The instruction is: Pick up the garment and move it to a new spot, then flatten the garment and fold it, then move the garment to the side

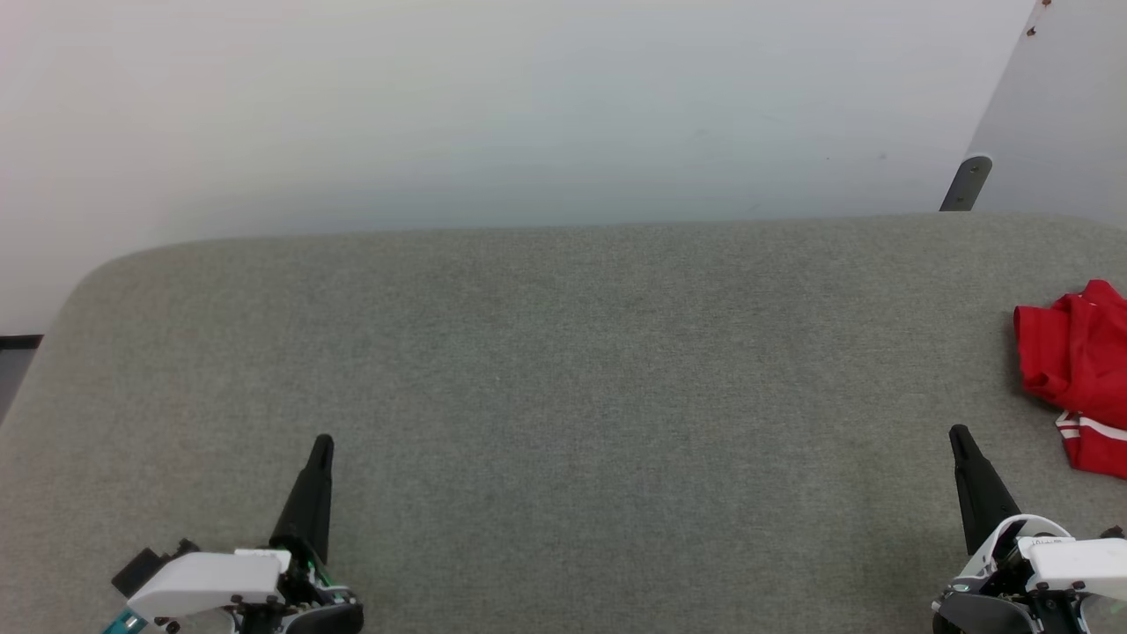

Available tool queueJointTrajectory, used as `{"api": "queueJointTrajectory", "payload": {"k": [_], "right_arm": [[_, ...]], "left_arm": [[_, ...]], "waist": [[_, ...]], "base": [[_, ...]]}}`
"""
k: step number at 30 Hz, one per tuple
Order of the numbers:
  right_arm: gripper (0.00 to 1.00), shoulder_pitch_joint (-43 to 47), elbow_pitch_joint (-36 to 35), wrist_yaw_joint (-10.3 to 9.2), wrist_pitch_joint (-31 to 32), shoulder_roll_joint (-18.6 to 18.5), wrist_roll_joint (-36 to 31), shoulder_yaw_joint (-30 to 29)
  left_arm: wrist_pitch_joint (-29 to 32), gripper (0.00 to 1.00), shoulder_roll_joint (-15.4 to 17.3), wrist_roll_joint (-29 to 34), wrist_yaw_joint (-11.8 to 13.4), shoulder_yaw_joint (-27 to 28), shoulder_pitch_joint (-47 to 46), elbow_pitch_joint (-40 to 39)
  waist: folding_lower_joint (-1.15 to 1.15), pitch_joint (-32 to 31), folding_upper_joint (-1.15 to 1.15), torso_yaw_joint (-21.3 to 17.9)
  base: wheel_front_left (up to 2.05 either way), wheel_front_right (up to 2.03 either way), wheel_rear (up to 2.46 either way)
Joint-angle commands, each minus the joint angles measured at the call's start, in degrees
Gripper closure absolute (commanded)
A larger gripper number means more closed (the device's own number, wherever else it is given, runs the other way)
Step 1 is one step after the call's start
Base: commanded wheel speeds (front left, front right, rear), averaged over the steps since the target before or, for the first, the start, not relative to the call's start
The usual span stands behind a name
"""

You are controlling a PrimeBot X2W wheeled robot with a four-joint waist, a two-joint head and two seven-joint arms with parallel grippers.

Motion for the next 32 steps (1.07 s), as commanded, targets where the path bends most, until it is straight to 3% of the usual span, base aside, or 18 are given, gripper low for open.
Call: {"api": "queueJointTrajectory", "payload": {"k": [1, 32], "right_arm": [[1.0, -0.2, -0.1, 0.02, 0.1, 0.2, 0.3, 0.0], [1.0, -0.2, -0.1, 0.02, 0.1, 0.2, 0.3, 0.0]], "left_arm": [[0.1, 1.0, 0.0, -0.2, -0.3, 0.1, -0.5, -0.1], [0.1, 1.0, 0.0, -0.2, -0.3, 0.1, -0.5, -0.1]], "waist": [[0.0, 0.0, 0.0, 0.0], [0.0, 0.0, 0.0, 0.0]], "base": [[0.0, 0.0, 0.0], [0.0, 0.0, 0.0]]}}
